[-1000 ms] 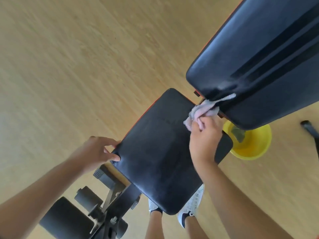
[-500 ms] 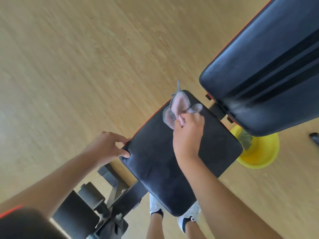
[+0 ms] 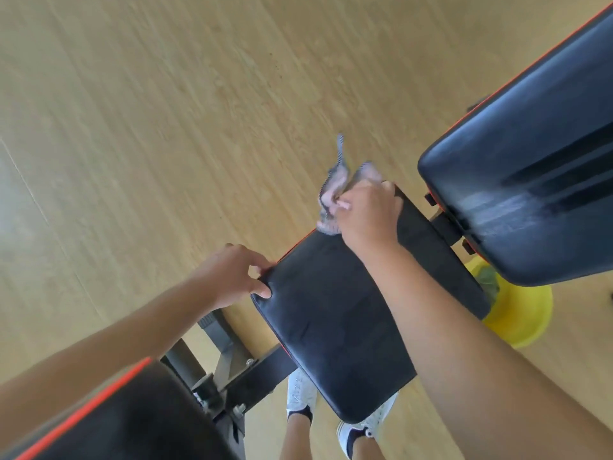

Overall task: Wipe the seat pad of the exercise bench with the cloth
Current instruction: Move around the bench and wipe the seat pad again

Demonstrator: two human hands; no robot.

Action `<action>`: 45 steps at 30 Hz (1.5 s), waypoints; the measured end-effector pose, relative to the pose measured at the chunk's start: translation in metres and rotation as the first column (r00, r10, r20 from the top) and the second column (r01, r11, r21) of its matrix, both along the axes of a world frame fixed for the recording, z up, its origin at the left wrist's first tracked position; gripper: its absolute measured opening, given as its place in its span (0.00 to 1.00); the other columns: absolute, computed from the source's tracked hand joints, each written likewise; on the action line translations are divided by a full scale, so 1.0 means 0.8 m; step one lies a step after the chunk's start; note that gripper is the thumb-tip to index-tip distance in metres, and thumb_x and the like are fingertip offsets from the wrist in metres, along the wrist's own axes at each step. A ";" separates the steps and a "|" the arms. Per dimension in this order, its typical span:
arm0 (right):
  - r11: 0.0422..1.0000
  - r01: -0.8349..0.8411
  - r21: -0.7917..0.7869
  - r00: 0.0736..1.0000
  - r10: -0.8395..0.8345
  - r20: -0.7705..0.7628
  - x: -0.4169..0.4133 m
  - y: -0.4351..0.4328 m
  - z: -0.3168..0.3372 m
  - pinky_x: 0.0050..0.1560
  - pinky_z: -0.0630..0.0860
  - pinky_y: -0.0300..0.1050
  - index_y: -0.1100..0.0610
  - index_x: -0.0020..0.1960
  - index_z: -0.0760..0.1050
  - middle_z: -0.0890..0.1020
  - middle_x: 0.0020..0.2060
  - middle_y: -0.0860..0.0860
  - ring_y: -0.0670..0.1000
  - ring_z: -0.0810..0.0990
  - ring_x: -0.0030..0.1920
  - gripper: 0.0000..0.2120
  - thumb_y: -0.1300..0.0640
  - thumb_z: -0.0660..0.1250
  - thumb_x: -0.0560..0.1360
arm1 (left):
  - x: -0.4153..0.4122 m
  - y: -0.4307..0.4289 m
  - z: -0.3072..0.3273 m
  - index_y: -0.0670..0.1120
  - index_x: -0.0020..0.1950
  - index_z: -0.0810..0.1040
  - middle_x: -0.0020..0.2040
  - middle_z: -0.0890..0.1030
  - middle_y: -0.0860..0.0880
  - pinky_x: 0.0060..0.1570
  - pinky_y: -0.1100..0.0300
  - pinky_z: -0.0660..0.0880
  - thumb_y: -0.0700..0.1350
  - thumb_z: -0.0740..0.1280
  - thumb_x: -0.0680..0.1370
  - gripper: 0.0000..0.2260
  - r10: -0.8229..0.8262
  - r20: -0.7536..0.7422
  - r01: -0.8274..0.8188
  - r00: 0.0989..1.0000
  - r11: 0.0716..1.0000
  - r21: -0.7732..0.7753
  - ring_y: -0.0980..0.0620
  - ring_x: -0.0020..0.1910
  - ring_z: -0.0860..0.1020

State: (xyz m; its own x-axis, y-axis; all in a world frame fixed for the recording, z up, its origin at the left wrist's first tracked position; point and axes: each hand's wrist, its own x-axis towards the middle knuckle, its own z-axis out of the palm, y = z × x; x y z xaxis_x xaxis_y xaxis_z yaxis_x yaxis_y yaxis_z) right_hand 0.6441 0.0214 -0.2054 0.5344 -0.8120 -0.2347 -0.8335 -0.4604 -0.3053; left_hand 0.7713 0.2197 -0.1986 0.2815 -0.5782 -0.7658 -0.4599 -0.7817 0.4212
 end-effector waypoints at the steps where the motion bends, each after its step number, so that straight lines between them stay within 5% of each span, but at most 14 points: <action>1: 0.984 -0.162 0.077 0.983 0.168 -0.071 0.010 0.014 0.002 0.44 0.59 0.47 0.53 0.38 0.84 0.79 0.49 0.50 0.56 0.70 0.48 0.07 0.52 0.72 0.73 | 0.001 -0.002 0.001 0.60 0.53 0.85 0.48 0.82 0.58 0.52 0.54 0.77 0.52 0.79 0.65 0.17 -0.017 0.014 0.017 1.000 1.000 0.007 0.53 0.50 0.77; 4: 0.745 -0.571 0.346 0.781 0.622 -0.051 0.025 0.054 0.010 0.49 0.60 0.50 0.50 0.30 0.74 0.75 0.38 0.47 0.56 0.70 0.55 0.17 0.49 0.70 0.77 | 0.001 -0.005 0.001 0.54 0.54 0.85 0.45 0.79 0.54 0.42 0.57 0.73 0.54 0.79 0.65 0.18 -0.057 0.059 0.055 0.997 0.998 0.031 0.55 0.41 0.72; 6: 0.622 -0.682 0.385 0.658 0.751 -0.047 0.028 0.047 0.015 0.53 0.63 0.52 0.50 0.28 0.65 0.68 0.33 0.45 0.54 0.69 0.54 0.23 0.49 0.71 0.77 | 0.001 -0.004 0.001 0.54 0.54 0.85 0.40 0.75 0.58 0.40 0.57 0.71 0.55 0.78 0.66 0.18 -0.048 0.055 0.046 0.997 0.998 0.038 0.53 0.43 0.73; 8: 0.570 -0.725 0.386 0.567 0.813 -0.134 0.030 0.010 0.022 0.56 0.64 0.53 0.50 0.30 0.69 0.70 0.32 0.44 0.52 0.69 0.53 0.20 0.47 0.72 0.75 | 0.002 -0.002 -0.001 0.58 0.52 0.85 0.41 0.78 0.62 0.47 0.55 0.75 0.53 0.78 0.66 0.16 -0.030 0.023 0.030 0.999 0.999 0.027 0.53 0.49 0.74; 11: 0.706 -0.596 0.382 0.641 0.705 -0.303 0.031 -0.079 0.031 0.60 0.62 0.54 0.49 0.34 0.77 0.75 0.34 0.45 0.52 0.69 0.56 0.14 0.42 0.74 0.71 | 0.001 0.000 0.000 0.61 0.51 0.85 0.39 0.79 0.64 0.50 0.52 0.78 0.53 0.78 0.64 0.15 -0.005 -0.007 0.005 1.000 1.000 0.016 0.53 0.51 0.77; 13: 0.764 -0.499 0.408 0.708 0.631 -0.316 0.035 -0.103 0.035 0.58 0.63 0.51 0.54 0.29 0.70 0.68 0.30 0.44 0.53 0.68 0.50 0.23 0.42 0.77 0.69 | 0.002 0.000 0.000 0.61 0.52 0.85 0.39 0.78 0.64 0.50 0.51 0.78 0.53 0.79 0.64 0.16 0.011 -0.006 -0.011 1.000 1.000 0.023 0.52 0.53 0.75; 17: 0.580 -0.598 0.553 0.623 0.771 -0.134 0.052 -0.007 0.015 0.40 0.59 0.48 0.57 0.28 0.62 0.64 0.26 0.48 0.53 0.67 0.37 0.27 0.48 0.76 0.71 | 0.002 -0.005 -0.001 0.56 0.50 0.86 0.38 0.80 0.60 0.46 0.55 0.77 0.53 0.80 0.64 0.15 0.001 0.008 -0.002 1.000 0.999 0.052 0.51 0.49 0.78; 21: 0.497 -0.693 0.522 0.529 0.843 -0.099 0.057 0.029 0.001 0.51 0.61 0.52 0.55 0.29 0.64 0.70 0.29 0.46 0.55 0.74 0.52 0.26 0.43 0.75 0.71 | 0.001 -0.003 -0.006 0.55 0.46 0.86 0.44 0.85 0.50 0.49 0.52 0.79 0.54 0.79 0.63 0.13 0.029 0.014 -0.030 0.999 0.995 0.098 0.48 0.46 0.82; 24: 0.703 -0.568 0.427 0.686 0.692 -0.225 0.040 -0.060 0.018 0.57 0.66 0.52 0.51 0.30 0.67 0.67 0.31 0.47 0.54 0.69 0.57 0.24 0.37 0.74 0.70 | 0.001 -0.004 -0.003 0.62 0.45 0.85 0.42 0.86 0.55 0.48 0.51 0.81 0.52 0.78 0.61 0.13 0.060 -0.037 -0.057 0.997 0.995 0.079 0.49 0.45 0.84; 26: 0.836 -0.396 0.380 0.850 0.490 -0.191 0.013 -0.122 0.029 0.42 0.69 0.47 0.54 0.28 0.62 0.63 0.29 0.49 0.55 0.67 0.48 0.29 0.40 0.77 0.69 | 0.001 -0.004 0.000 0.63 0.45 0.85 0.43 0.86 0.57 0.48 0.51 0.82 0.51 0.78 0.61 0.14 0.080 -0.054 -0.076 0.995 0.994 0.080 0.49 0.44 0.84; 29: 0.930 -0.214 0.300 0.963 0.252 -0.095 -0.031 -0.153 0.028 0.28 0.57 0.45 0.55 0.27 0.57 0.61 0.26 0.51 0.56 0.64 0.34 0.32 0.45 0.80 0.68 | 0.002 -0.003 0.000 0.63 0.45 0.86 0.40 0.87 0.57 0.51 0.52 0.81 0.50 0.79 0.61 0.14 0.096 -0.068 -0.091 0.993 0.993 0.076 0.58 0.43 0.85; 33: 0.941 0.107 0.321 0.994 -0.092 -0.063 -0.097 -0.125 0.023 0.28 0.62 0.44 0.55 0.25 0.58 0.67 0.23 0.51 0.57 0.73 0.29 0.32 0.45 0.79 0.69 | 0.000 -0.004 0.005 0.64 0.44 0.86 0.40 0.87 0.55 0.52 0.51 0.81 0.49 0.78 0.63 0.13 0.107 -0.074 -0.100 0.992 0.991 0.086 0.57 0.45 0.85; 38: 0.919 0.302 0.255 0.953 -0.284 -0.103 -0.229 -0.074 0.035 0.31 0.62 0.48 0.55 0.22 0.64 0.66 0.27 0.49 0.55 0.65 0.30 0.29 0.48 0.78 0.69 | -0.002 -0.013 0.015 0.65 0.42 0.85 0.36 0.87 0.56 0.49 0.49 0.80 0.45 0.78 0.64 0.15 0.093 -0.076 -0.087 0.993 0.993 0.086 0.52 0.45 0.85; 45: 0.869 0.381 0.315 0.921 -0.387 -0.046 -0.225 -0.079 0.030 0.28 0.63 0.43 0.55 0.27 0.70 0.71 0.30 0.47 0.48 0.71 0.29 0.22 0.48 0.80 0.67 | -0.007 -0.021 0.026 0.61 0.41 0.86 0.33 0.86 0.59 0.23 0.72 0.67 0.40 0.79 0.67 0.14 0.101 -0.081 -0.097 0.992 0.994 0.051 0.67 0.26 0.78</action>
State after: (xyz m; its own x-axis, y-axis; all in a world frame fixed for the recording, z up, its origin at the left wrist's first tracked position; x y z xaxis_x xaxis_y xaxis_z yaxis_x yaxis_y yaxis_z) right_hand 0.4643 -0.0422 -0.1815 0.2016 -0.8406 -0.5028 -0.9181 0.0168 -0.3961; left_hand 0.7656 0.2030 -0.1778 0.2699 -0.5131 -0.8148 -0.3438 -0.8418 0.4162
